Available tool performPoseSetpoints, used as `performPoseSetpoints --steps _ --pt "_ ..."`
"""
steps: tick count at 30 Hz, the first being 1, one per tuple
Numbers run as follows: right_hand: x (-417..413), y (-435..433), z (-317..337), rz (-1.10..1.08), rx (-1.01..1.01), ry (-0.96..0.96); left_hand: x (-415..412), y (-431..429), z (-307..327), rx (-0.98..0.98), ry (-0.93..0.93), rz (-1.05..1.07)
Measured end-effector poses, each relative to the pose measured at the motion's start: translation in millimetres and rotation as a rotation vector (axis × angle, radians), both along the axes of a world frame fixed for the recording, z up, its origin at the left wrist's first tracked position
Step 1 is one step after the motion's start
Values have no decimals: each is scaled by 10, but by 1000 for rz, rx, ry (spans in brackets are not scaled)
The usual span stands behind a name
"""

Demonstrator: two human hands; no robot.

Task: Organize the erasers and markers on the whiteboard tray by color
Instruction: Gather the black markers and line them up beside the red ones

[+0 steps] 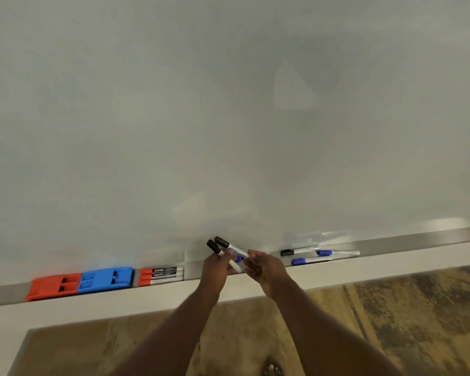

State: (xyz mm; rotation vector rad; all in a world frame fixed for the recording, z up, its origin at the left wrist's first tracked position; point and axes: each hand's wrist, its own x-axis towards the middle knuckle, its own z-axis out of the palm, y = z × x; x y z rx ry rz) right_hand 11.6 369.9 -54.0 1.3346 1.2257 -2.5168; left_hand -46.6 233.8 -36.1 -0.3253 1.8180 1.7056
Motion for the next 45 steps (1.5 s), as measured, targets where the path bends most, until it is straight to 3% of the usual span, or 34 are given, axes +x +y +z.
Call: performPoseSetpoints --steps 4,14,22,27,39,45 --pt "11 18 111 56 13 39 78 136 111 2 103 -22" --pt "236 296 248 103 8 208 220 461 253 41 164 -5" --pt "396 634 91 -73 81 57 313 737 130 -26 170 -10" --pt "484 982 -52 -141 110 -32 338 956 -44 22 46 -16" --pt "538 1783 -305 -256 241 -131 363 1577 -403 -107 -103 -92" --pt "516 1961 -395 -169 283 -170 382 1749 -531 -101 -135 -84"
